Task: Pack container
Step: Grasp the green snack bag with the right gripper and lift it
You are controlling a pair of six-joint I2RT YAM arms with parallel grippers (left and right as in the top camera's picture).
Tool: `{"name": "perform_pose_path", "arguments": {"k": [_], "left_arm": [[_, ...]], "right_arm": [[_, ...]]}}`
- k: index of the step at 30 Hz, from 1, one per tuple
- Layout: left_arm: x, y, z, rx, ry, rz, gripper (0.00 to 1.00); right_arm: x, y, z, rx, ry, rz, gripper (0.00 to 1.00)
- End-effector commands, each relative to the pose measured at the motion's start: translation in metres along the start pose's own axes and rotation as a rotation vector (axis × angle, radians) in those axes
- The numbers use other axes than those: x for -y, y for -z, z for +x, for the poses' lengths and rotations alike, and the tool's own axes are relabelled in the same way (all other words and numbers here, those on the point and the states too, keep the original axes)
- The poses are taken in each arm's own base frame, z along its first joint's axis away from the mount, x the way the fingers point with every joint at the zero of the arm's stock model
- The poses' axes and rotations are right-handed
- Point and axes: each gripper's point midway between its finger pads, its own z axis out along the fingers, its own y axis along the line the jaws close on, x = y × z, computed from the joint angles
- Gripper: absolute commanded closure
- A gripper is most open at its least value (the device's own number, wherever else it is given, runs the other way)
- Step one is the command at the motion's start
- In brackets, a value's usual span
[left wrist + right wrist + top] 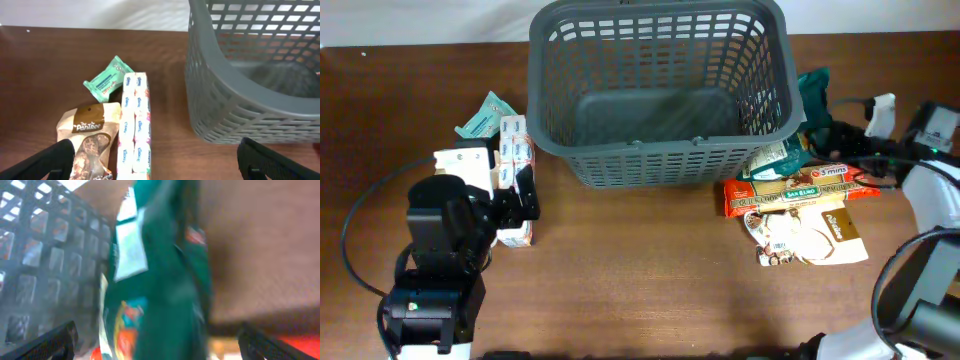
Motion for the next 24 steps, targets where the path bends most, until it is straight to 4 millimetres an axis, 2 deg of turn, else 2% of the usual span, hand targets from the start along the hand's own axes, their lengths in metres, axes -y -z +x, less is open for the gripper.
{"name": "perform_pose_path", "arguments": {"k": [1, 5, 10, 13, 15, 16, 18, 24], "left_arm": [[0.004, 0.007, -0.009, 0.021, -0.018, 0.023, 0.01], [0.003, 0.007, -0.007, 0.012, -0.018, 0.023, 0.01], [0.003, 0.007, -0.004, 0.002, -0.018, 0.022, 0.01], [0.003, 0.007, -0.002, -0.006, -0.018, 0.022, 0.01], [0.003, 0.007, -0.002, -0.008, -0.021, 0.022, 0.01], [0.003, 0.007, -0.002, -0.008, -0.021, 0.021, 0.01], [0.003, 0.007, -0.002, -0.008, -0.021, 0.022, 0.01], [0.003, 0.007, -0.002, -0.009, -0.021, 0.022, 0.01]], "right_arm": [[-0.007, -0.029, 0.015, -0.055, -0.019, -0.014, 0.01], [-0.011, -0.052, 0.017, -0.060, -0.017, -0.008, 0.01], [-0.010, -0.070, 0.015, -0.045, -0.026, 0.006, 0.02], [-0.007, -0.077, 0.021, -0.062, -0.030, 0.017, 0.31], [-0.004, -0.080, 0.024, -0.072, -0.036, 0.026, 0.55], [-0.003, -0.081, 0.026, -0.076, -0.039, 0.027, 0.81], [-0.001, -0.081, 0.025, -0.075, -0.038, 0.033, 0.96], [-0.003, -0.077, 0.021, -0.066, -0.043, 0.016, 0.96]]}}
